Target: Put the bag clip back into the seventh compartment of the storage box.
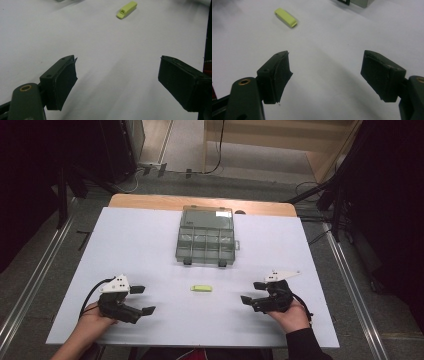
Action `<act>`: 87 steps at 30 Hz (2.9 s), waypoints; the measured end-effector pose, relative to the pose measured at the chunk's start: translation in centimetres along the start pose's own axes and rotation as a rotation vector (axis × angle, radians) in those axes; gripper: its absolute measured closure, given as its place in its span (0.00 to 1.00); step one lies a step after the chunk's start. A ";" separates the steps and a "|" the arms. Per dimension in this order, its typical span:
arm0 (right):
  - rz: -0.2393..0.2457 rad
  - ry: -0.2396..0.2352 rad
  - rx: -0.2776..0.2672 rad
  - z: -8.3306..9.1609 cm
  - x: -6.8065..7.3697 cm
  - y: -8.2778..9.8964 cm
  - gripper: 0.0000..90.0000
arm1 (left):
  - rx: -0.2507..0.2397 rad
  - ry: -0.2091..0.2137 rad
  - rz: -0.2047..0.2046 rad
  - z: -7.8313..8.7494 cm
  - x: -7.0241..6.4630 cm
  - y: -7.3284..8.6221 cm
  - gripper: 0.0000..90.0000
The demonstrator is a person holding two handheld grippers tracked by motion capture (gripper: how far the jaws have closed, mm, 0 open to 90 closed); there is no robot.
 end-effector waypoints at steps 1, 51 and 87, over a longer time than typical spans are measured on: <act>-0.004 0.005 0.000 0.0 0.0 -0.1 0.26 | 0.000 0.000 0.000 0.0 0.0 0.0 0.16; 0.003 -0.071 0.090 -5.2 0.2 -4.0 0.27 | -0.003 0.001 0.001 0.1 0.0 0.0 0.16; 0.081 -0.172 0.158 -9.4 2.8 -5.9 0.27 | -0.003 0.000 0.001 0.1 0.0 0.0 0.16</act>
Point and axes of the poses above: each handheld gripper's, and its own axes: z roughly backward along the jaws, y roughly out of its underside, x roughly to its left, the point moved 3 cm from there along -z, roughly forward along the jaws, and after that the axes turned 14 degrees about -x, right-handed, at the moved point
